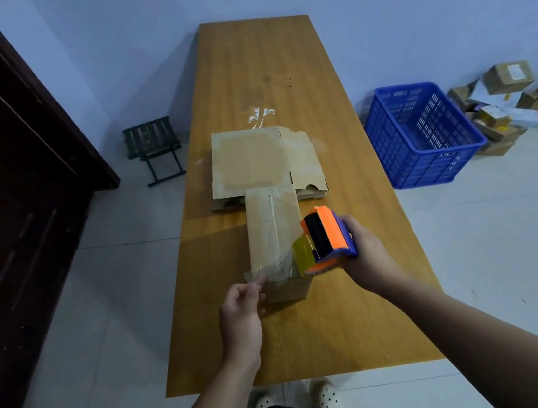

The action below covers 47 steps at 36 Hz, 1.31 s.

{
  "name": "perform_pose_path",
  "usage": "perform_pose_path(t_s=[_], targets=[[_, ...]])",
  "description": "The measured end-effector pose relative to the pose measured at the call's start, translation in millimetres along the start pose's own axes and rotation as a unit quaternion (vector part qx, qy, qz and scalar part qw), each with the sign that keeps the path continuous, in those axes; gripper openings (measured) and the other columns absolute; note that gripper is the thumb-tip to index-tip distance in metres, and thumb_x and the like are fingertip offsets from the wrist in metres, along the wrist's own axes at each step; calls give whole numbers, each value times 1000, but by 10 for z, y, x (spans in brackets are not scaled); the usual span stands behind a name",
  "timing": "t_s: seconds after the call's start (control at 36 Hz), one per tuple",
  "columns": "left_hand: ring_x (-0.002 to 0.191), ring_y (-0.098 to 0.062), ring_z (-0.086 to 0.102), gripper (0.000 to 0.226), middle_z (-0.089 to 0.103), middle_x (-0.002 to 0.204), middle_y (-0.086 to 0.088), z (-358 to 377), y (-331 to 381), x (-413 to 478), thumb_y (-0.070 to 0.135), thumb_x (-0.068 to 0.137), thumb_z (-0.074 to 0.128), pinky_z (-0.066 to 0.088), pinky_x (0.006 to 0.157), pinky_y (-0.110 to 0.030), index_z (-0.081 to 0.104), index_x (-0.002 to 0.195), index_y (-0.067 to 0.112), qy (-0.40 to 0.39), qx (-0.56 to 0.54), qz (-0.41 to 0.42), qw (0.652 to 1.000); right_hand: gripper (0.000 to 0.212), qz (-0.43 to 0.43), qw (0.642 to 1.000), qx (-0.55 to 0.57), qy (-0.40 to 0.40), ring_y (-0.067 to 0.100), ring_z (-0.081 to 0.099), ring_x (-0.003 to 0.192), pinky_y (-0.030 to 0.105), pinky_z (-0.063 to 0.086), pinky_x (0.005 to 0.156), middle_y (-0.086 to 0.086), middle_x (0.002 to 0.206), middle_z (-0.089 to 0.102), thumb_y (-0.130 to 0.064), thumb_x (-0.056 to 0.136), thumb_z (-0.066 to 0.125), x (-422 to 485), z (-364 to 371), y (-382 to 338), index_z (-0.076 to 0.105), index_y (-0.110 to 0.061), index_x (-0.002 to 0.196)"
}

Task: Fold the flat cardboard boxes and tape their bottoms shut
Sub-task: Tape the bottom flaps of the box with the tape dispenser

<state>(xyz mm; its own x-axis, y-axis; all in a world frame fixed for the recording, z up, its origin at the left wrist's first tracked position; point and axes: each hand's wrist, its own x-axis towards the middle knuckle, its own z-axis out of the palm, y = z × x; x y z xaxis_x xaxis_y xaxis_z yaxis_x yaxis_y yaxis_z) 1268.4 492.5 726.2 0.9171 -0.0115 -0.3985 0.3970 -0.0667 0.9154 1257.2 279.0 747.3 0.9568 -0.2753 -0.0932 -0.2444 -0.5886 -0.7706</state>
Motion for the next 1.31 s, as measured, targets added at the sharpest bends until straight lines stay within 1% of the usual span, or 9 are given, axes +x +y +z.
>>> perform_pose_path(t_s=[0.11,0.22,0.31,0.44,0.72,0.81,0.94,1.14,1.31], targets=[[94,-7,62,17,71,99,8,-42,17,38,20,97,51,43,74,-21,59,84,12,-6,37,26,999,38,-6,1000,-25,6,6,55,98,26,48,81,-8,108,59,-16,89,67,-14,-24,-5,49,-27,120],[90,-24,64,18,70,92,-3,-90,4,130,27,95,53,51,77,-37,63,86,15,3,107,32,994,37,-20,999,-47,4,2,52,96,14,39,75,-8,109,57,-14,89,66,-40,-56,-25,50,-24,121],[82,-20,61,19,69,91,-6,-77,22,163,26,95,54,46,70,-28,65,86,13,13,105,31,994,40,-10,998,-54,7,-1,48,92,10,34,72,-10,108,53,-13,89,65,-59,-62,-50,50,-24,124],[69,-17,56,19,66,81,-5,-54,27,166,26,95,54,44,61,-29,65,86,13,29,120,29,992,43,7,998,-59,12,1,48,92,11,35,71,-9,109,52,-14,87,68,-98,-72,-54,50,-24,125],[52,-10,47,24,65,72,-4,-20,-26,208,23,96,50,31,47,-19,60,77,13,47,239,94,965,35,-3,995,-102,7,5,51,89,15,37,68,-8,100,53,-19,85,70,-223,-82,-3,46,-27,108],[56,-11,49,24,61,69,-2,-10,4,198,22,97,49,32,48,-20,59,78,12,50,250,88,963,32,-3,995,-97,7,6,51,86,16,37,67,-7,98,53,-18,86,69,-219,-66,-5,46,-25,107],[67,-9,56,19,62,82,9,-61,26,224,20,98,48,35,51,-15,58,82,15,32,264,114,957,36,-1,988,-154,17,8,51,82,17,39,63,-3,106,48,-16,86,68,-217,-102,25,46,-18,115],[56,-8,53,15,64,79,0,44,55,242,23,97,49,33,43,-10,58,88,15,-3,281,123,952,42,40,986,-164,11,8,49,85,21,39,65,-2,108,46,-20,85,70,-176,-203,102,44,-21,118],[56,-6,49,15,57,72,4,75,87,242,23,98,49,31,39,-10,58,88,16,8,290,107,951,37,45,987,-156,-2,5,48,82,14,35,62,-3,104,50,-18,86,69,-127,-165,226,46,-20,115]])
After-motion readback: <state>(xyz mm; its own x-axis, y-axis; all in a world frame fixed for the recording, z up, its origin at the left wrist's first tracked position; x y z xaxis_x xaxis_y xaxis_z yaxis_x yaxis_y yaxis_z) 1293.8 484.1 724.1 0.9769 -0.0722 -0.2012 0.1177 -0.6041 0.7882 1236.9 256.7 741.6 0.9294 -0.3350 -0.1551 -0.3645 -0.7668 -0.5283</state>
